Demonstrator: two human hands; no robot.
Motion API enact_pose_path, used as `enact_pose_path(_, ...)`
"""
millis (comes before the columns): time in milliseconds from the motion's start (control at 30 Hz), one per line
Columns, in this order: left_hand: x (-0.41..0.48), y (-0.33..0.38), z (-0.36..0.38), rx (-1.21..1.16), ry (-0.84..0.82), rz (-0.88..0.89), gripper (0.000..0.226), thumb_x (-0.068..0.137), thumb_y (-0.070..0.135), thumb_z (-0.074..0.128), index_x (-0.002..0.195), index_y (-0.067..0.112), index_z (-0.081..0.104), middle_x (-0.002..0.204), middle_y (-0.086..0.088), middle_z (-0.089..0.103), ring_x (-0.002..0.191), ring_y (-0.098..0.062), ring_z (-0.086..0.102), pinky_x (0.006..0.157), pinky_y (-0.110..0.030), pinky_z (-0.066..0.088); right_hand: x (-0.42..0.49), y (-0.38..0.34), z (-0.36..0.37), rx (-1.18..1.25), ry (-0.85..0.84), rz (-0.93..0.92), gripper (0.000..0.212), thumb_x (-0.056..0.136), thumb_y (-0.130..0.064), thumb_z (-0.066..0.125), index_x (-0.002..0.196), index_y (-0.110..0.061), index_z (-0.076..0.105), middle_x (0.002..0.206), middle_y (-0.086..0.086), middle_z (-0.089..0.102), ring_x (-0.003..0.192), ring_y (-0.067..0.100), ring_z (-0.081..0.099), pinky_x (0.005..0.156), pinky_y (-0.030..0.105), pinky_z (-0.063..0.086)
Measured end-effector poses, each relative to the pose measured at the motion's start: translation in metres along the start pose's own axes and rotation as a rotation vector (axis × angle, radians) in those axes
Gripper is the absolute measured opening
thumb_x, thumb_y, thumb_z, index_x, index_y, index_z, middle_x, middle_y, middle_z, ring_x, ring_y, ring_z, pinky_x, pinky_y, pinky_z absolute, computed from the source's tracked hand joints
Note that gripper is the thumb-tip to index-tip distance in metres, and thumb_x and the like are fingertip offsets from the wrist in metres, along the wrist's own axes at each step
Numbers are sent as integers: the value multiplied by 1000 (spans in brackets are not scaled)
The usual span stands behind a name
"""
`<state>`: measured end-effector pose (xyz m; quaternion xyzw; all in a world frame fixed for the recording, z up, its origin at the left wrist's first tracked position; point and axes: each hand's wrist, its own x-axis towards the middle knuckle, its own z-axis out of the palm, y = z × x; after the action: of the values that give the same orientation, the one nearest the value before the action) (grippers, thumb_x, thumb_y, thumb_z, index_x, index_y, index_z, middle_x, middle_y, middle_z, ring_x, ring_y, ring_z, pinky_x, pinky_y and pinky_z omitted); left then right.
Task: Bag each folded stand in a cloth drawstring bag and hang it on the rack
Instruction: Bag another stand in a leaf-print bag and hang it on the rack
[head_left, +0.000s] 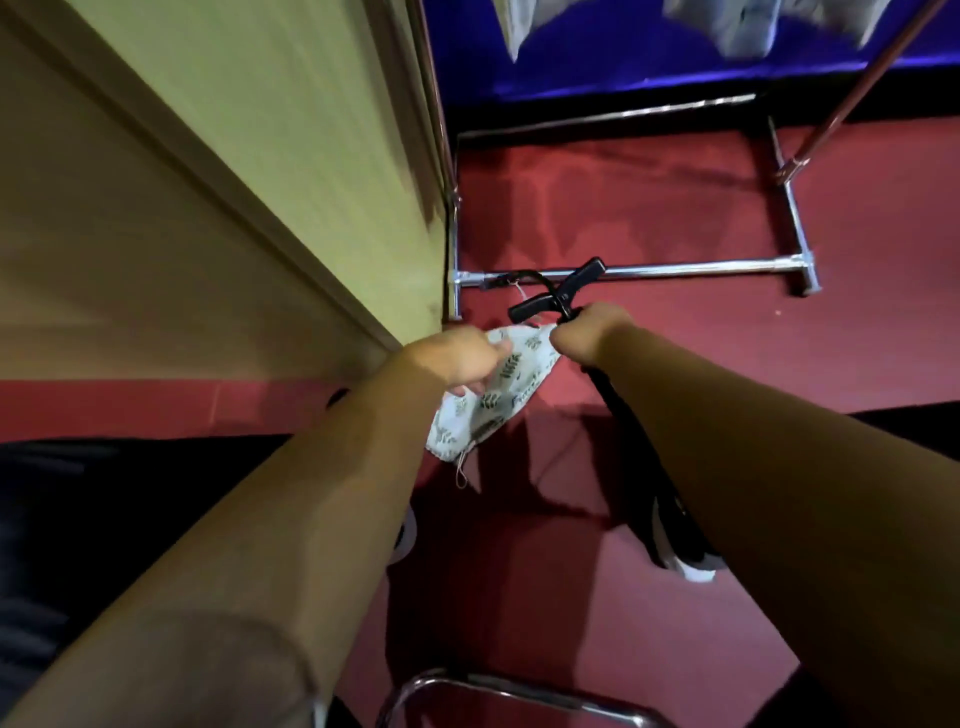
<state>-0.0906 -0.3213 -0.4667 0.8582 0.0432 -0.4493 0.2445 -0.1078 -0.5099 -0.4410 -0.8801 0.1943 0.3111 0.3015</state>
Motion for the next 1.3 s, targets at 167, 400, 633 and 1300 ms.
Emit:
enact_pose_path(167, 18, -58, 53, 608, -225, -58, 44, 111, 21, 43, 154, 20, 51, 143, -8, 58, 124, -29, 60, 101, -37, 49, 25, 14, 39, 13, -122, 130, 38, 98, -25, 63, 131, -8, 66, 134, 15, 66, 126, 34, 63, 100, 40, 50)
enact_pose_path(400, 42, -103, 95, 750, -253, -91, 46, 98, 27, 69, 138, 8, 60, 130, -14, 68, 113, -32, 67, 90, -35, 53, 44, 7, 58, -31, -173, 42, 39, 101, -23, 51, 135, -7, 63, 132, 17, 66, 126, 33, 61, 112, 41, 50)
enact_pose_path(633, 47, -69, 74, 385, 140, 1, 28, 96, 2, 61, 123, 7, 63, 109, -10, 62, 95, -28, 61, 78, -34, 48, 37, -3, 52, 37, -169, 56, 37, 104, -20, 50, 136, -5, 62, 120, 9, 58, 124, 30, 60, 108, 36, 48)
enact_pose_path(1300, -150, 120, -81, 56, 691, 389, 29, 95, 38, 72, 99, 9, 71, 89, -10, 69, 93, -33, 69, 68, -30, 38, -151, -72, -132, 793, -8, -223, 15, 93, 0, 53, 79, -6, 57, 67, 11, 53, 65, 29, 63, 52, 26, 54)
